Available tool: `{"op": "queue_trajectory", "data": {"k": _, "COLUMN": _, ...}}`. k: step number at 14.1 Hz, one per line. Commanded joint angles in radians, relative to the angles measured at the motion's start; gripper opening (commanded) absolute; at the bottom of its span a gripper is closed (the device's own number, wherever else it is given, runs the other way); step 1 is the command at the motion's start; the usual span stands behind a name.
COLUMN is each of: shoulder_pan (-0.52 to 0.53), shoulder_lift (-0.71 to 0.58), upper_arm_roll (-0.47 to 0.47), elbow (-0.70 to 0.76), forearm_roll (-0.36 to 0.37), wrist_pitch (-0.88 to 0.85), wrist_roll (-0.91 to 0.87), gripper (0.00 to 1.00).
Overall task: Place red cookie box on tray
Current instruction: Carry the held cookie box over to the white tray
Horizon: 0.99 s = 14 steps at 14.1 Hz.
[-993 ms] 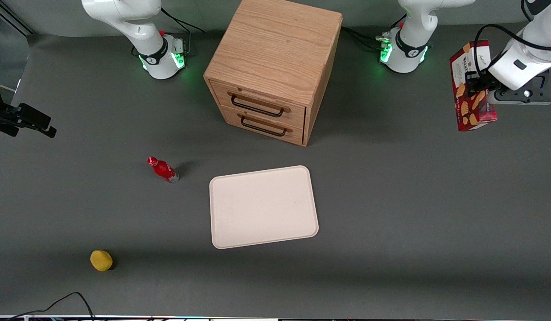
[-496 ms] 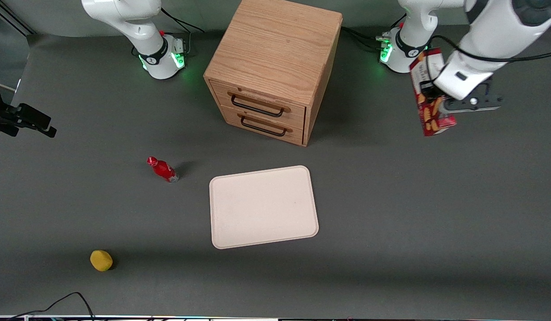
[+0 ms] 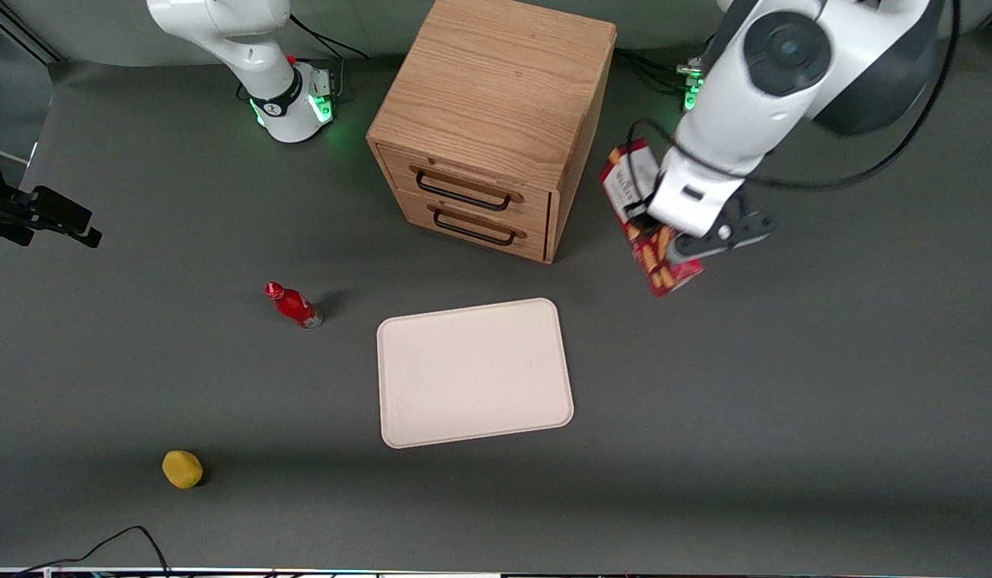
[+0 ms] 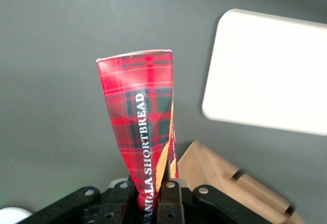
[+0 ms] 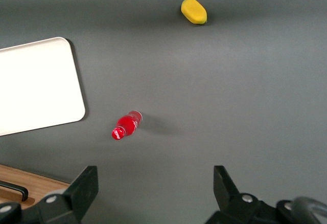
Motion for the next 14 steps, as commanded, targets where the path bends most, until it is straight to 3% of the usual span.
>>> {"op": "queue_trajectory", "data": {"k": 1, "shoulder_pan": -0.124, "shoulder_lift": 0.245, "upper_arm_roll": -0.002, "elbow": 0.249, "forearm_roll": 0.127, "wrist_pitch": 0.020, "wrist_roll": -0.123, "gripper": 0.00}}
{"op": "queue_trajectory", "data": {"k": 6, "shoulder_pan": -0.261, "shoulder_lift": 0.483, "upper_arm_roll": 0.023, "elbow": 0.463, "forearm_roll": 0.291, "wrist_pitch": 0.082, "wrist_roll": -0.197, "gripper": 0.00}}
{"op": "queue_trajectory", "data": {"k": 14, "shoulder_pan": -0.381, "shoulder_lift": 0.625, "upper_arm_roll": 0.115, "elbow": 0.473, "forearm_roll": 0.385, "wrist_pitch": 0.207, "wrist_roll": -0.288, "gripper": 0.00}}
